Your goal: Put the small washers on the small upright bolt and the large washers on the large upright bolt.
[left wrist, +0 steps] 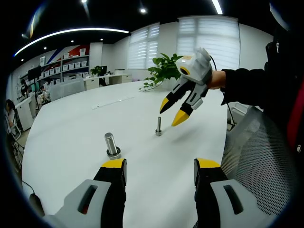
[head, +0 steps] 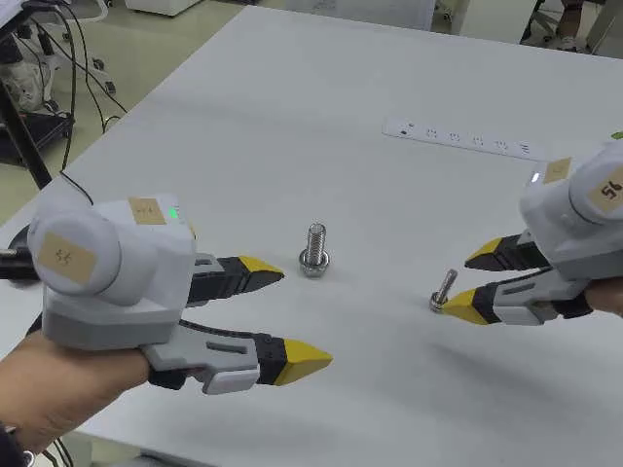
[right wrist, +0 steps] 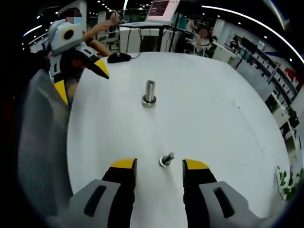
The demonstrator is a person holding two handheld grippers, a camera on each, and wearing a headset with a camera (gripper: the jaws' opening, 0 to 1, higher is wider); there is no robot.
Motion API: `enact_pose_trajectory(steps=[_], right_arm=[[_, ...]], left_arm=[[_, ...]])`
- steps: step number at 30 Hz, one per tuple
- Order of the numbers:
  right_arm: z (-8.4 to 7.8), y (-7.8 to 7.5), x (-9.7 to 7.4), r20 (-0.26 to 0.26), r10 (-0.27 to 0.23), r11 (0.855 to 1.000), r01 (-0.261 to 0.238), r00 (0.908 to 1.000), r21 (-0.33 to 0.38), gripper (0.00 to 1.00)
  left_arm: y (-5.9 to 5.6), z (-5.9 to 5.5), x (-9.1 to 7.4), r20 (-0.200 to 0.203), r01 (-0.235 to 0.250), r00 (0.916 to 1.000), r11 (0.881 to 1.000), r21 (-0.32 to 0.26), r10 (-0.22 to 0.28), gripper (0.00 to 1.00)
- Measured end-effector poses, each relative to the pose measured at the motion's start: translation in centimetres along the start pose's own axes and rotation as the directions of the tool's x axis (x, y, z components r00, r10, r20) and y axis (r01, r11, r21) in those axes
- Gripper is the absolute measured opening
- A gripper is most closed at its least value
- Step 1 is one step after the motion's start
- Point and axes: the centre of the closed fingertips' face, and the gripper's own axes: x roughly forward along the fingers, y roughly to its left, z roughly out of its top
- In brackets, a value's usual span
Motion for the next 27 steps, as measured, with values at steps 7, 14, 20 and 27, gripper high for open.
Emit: enact_pose_trajectory(steps=[7,14,20,27], right_arm=[[-0.3,0.8,-1.0,0.033,-0.016,1.0,0.016,0.9993,0.021,0.44],[-0.7,2.2,-1.6,0.054,-0.015,0.999,0.013,0.9984,0.042,0.47],[-0.8,3.3,-2.2,0.069,-0.016,0.998,0.012,0.9975,0.055,0.49],[-1.3,4.7,-2.7,0.085,-0.006,0.997,-0.001,0.9964,0.076,0.53]], left_arm=[[-0.1,-0.1,0.0,-0.004,0.006,1.0,1.0,0.001,-0.006,0.57],[-0.3,-0.1,0.0,-0.004,0.009,0.9999,1.0,0.0,-0.009,0.57],[-0.5,0.0,-0.1,-0.004,0.013,0.9999,1.0,0.003,-0.013,0.57],[-0.6,0.0,-0.1,-0.004,0.018,0.9998,1.0,0.005,-0.018,0.57]])
